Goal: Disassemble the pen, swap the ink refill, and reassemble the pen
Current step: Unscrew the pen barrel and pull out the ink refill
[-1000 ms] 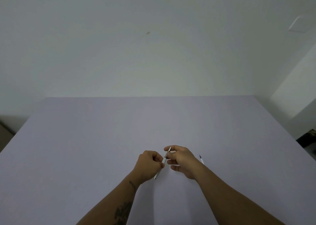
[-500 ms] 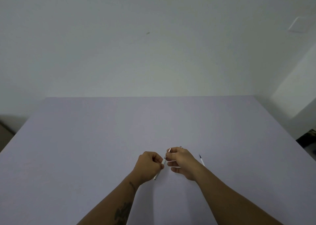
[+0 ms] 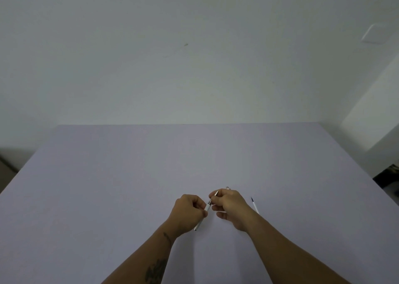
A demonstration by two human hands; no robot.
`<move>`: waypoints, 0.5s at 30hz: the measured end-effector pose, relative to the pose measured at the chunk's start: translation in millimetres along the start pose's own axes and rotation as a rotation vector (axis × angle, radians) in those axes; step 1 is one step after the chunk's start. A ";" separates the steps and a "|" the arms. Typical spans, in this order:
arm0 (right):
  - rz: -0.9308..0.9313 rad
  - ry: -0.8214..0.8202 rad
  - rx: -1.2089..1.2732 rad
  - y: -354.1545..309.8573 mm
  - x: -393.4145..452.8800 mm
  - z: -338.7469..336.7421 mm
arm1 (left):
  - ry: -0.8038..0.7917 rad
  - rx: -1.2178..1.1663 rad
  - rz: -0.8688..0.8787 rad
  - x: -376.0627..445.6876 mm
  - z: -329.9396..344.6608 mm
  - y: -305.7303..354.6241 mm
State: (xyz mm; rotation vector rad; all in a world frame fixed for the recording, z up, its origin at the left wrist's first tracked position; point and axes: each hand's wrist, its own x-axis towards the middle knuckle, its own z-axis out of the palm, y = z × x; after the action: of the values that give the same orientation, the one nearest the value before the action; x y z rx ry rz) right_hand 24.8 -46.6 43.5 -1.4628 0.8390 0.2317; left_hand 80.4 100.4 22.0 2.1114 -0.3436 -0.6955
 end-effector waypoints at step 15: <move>-0.142 0.194 0.077 -48.0 28.0 -31.5 | 0.078 -0.064 -0.080 13.2 10.2 -12.9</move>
State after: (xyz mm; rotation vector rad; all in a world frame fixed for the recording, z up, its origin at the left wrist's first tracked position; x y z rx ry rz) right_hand 62.7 -92.3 66.8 -1.4805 0.8852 -0.0495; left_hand 84.9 95.1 2.1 2.0937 -0.1921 -0.6599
